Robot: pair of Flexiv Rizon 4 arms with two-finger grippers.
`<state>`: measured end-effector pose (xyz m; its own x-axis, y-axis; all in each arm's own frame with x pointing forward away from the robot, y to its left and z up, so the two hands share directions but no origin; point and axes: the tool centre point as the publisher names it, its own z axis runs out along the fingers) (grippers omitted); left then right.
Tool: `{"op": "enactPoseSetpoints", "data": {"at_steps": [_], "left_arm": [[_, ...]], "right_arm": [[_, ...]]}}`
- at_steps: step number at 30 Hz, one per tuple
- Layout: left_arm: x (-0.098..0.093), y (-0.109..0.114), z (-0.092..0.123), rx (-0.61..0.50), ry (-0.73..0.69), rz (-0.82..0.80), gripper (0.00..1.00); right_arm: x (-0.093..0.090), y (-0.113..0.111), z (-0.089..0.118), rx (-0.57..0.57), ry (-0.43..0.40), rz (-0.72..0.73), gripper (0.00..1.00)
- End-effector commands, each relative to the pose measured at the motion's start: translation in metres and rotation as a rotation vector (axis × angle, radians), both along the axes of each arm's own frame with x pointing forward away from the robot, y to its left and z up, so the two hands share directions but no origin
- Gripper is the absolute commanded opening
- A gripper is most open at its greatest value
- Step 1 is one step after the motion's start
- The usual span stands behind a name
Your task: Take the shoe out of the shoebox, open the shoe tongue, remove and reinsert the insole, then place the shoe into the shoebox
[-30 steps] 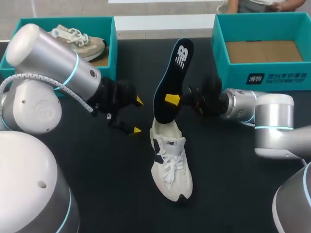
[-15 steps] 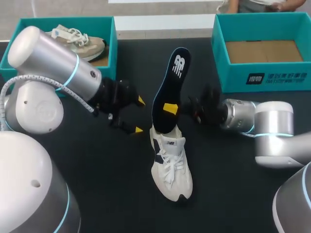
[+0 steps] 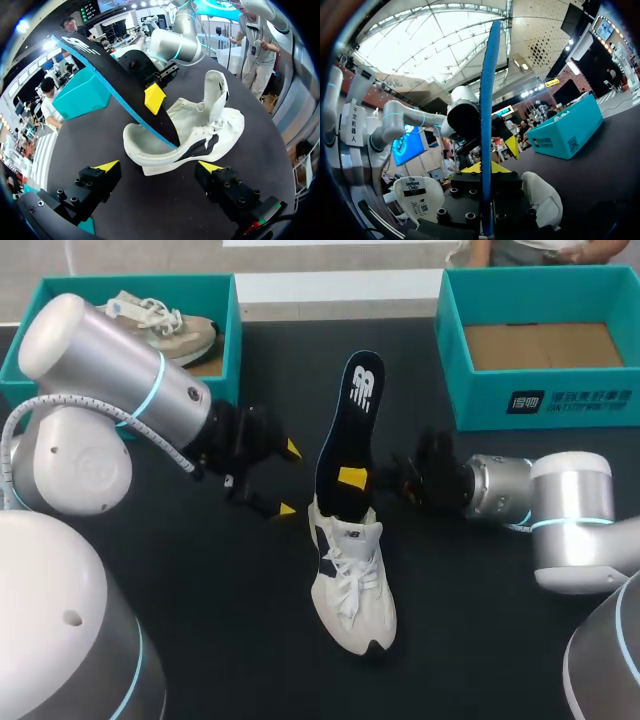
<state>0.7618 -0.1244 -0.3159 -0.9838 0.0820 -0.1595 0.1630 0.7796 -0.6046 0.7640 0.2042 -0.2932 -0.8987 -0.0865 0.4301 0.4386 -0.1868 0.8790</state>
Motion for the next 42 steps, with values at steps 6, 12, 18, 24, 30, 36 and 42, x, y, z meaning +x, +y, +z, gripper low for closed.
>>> {"op": "enactPoseSetpoints", "data": {"at_steps": [6, 12, 18, 24, 30, 36, 42], "left_arm": [[0.003, -0.003, -0.002, -0.006, -0.003, -0.017, 1.00], [0.004, -0.002, -0.001, -0.002, -0.005, -0.021, 1.00], [0.005, 0.002, -0.002, 0.003, 0.000, -0.018, 1.00], [0.005, 0.004, -0.005, -0.001, 0.013, -0.003, 1.00], [0.005, 0.005, -0.006, -0.001, 0.016, -0.003, 1.00], [0.005, 0.005, -0.006, -0.001, 0.016, -0.003, 1.00], [0.005, 0.005, -0.006, -0.001, 0.016, -0.003, 1.00]], "right_arm": [[-0.001, -0.001, -0.003, -0.061, 0.049, 0.016, 0.00], [-0.003, 0.000, -0.015, -0.079, 0.076, 0.020, 0.00], [-0.005, 0.003, -0.021, -0.088, 0.091, 0.030, 0.00], [-0.009, 0.006, -0.030, -0.104, 0.110, 0.049, 0.00], [-0.012, 0.008, -0.034, -0.111, 0.119, 0.058, 0.00], [-0.009, 0.010, -0.033, -0.111, 0.115, 0.060, 0.00], [-0.006, 0.012, -0.026, -0.093, 0.099, 0.054, 0.08]]}}
